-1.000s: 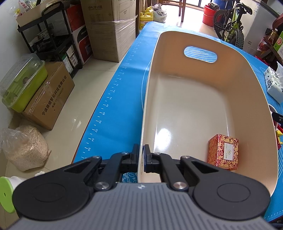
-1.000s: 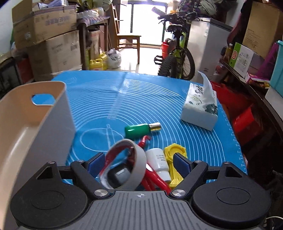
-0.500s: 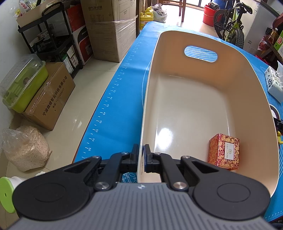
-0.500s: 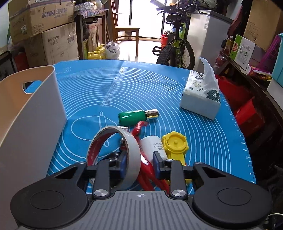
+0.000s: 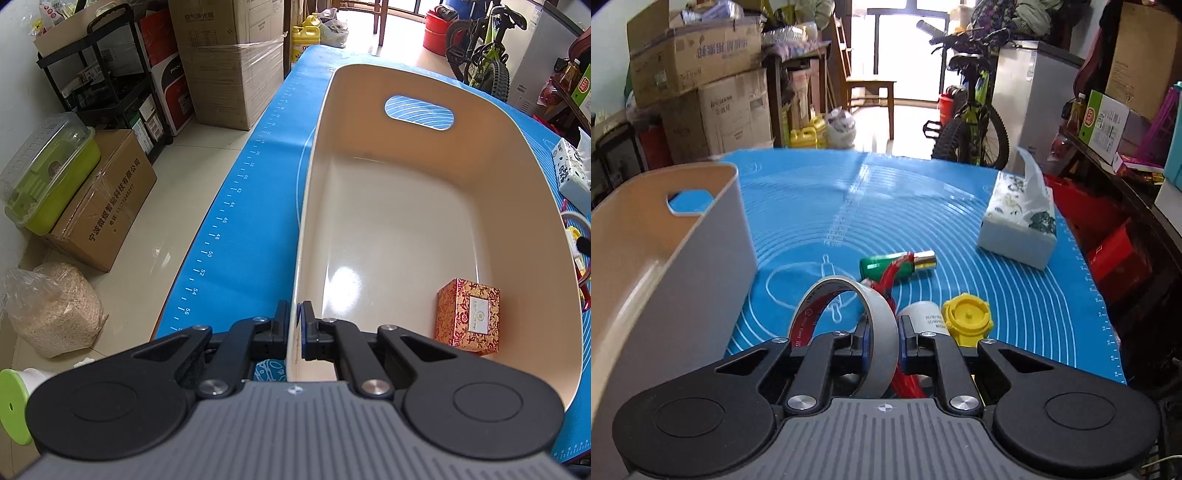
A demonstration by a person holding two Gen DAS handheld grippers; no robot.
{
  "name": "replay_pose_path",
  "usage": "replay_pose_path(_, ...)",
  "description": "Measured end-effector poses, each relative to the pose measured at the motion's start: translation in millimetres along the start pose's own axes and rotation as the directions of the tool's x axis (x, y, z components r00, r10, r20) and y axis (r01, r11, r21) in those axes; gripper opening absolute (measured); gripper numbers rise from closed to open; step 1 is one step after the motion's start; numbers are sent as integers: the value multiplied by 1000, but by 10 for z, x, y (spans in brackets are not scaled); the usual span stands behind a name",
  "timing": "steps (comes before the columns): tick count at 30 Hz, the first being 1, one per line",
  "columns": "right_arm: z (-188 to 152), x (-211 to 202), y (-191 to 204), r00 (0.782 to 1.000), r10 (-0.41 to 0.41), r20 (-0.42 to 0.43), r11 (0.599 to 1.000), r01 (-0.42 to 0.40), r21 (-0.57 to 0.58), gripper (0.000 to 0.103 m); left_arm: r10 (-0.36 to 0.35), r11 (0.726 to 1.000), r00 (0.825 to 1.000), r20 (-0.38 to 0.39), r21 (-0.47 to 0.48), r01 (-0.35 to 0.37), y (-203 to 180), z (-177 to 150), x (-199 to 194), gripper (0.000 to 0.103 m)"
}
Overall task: Organize rigid objects
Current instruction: 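Carry the tape roll into the basket and release it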
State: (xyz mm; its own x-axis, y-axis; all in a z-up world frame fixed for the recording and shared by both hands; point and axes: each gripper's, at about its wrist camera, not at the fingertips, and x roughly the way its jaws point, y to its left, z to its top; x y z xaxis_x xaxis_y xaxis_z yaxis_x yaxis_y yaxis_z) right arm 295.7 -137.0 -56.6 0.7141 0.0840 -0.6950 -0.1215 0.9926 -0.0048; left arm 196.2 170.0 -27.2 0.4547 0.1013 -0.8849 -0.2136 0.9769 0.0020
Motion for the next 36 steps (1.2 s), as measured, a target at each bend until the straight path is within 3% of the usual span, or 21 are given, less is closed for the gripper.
replay_pose_path(12,250,-535,7,984,59,166,993,-75,91,25,4,1000,1000,1,2,-4,12,-5,-8,7)
replay_pose_path(19,355,-814,327,958,175,227,977,-197,77,25,3,1000,1000,2,5,-3,2,-13,-5,7)
replay_pose_path(27,242,-754,1041,942,307,135,951,-300,-70,25,6,1000,1000,3,9,-6,-27,-14,-5,7)
replay_pose_path(36,60,-577,1565,943,331,-46,926,-334,-178,25,6,1000,1000,4,14,-6,-43,-15,-2,7)
